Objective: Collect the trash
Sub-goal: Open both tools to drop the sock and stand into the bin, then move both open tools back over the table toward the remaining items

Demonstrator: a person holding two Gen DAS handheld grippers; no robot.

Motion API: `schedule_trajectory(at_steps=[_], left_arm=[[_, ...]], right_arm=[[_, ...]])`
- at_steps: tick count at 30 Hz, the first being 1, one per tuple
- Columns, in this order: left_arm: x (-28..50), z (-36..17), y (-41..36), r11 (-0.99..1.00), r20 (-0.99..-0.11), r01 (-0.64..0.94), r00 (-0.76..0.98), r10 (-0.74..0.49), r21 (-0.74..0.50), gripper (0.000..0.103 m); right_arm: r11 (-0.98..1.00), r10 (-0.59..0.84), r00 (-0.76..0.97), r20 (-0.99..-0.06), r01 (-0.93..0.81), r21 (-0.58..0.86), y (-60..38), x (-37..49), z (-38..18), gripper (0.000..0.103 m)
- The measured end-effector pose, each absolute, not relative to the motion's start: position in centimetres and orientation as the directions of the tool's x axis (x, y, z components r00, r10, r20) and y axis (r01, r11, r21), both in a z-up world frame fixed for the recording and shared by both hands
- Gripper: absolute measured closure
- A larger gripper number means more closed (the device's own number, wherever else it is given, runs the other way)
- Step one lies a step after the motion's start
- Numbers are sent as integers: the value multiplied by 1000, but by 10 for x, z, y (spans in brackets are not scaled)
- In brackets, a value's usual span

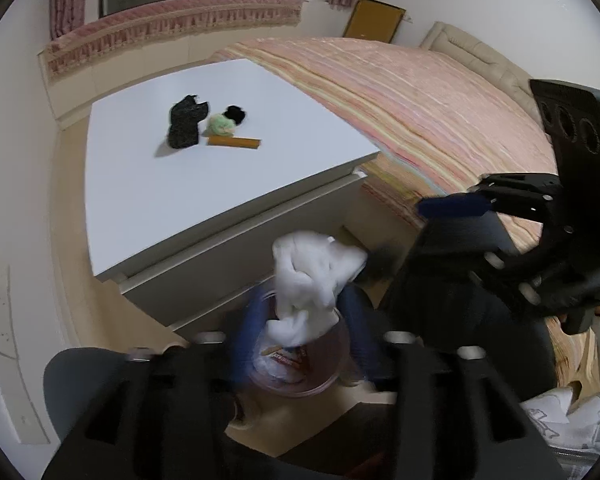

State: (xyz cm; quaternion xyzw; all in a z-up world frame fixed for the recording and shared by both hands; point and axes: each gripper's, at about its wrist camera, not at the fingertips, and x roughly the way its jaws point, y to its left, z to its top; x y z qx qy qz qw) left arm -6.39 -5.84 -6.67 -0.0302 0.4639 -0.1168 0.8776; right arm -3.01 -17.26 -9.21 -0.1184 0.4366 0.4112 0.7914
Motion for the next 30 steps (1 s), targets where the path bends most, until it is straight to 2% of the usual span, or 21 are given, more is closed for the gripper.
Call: schedule_trajectory(at_steps=[2,3,10,30], left_arm=[[-64,-66,-55,973,-801,163,554,-228,-164,19],[-65,-65,-54,974,-796,156,561,-225,-165,15],[-66,-63,-47,976,-788,133,576,-217,-172,8],[-53,-48,-32,983,-776,101,602,-185,-156,8]], right_arm=[[649,536,296,-790,-743,163,-174,-28,-93,16],[656,530,303,-792,-739,156,-175,-27,-93,13],[674,521,313,-794,-722,157,-176,-21,-95,9],[659,539,309,-784,-734,164,-169,-7,-81,6]])
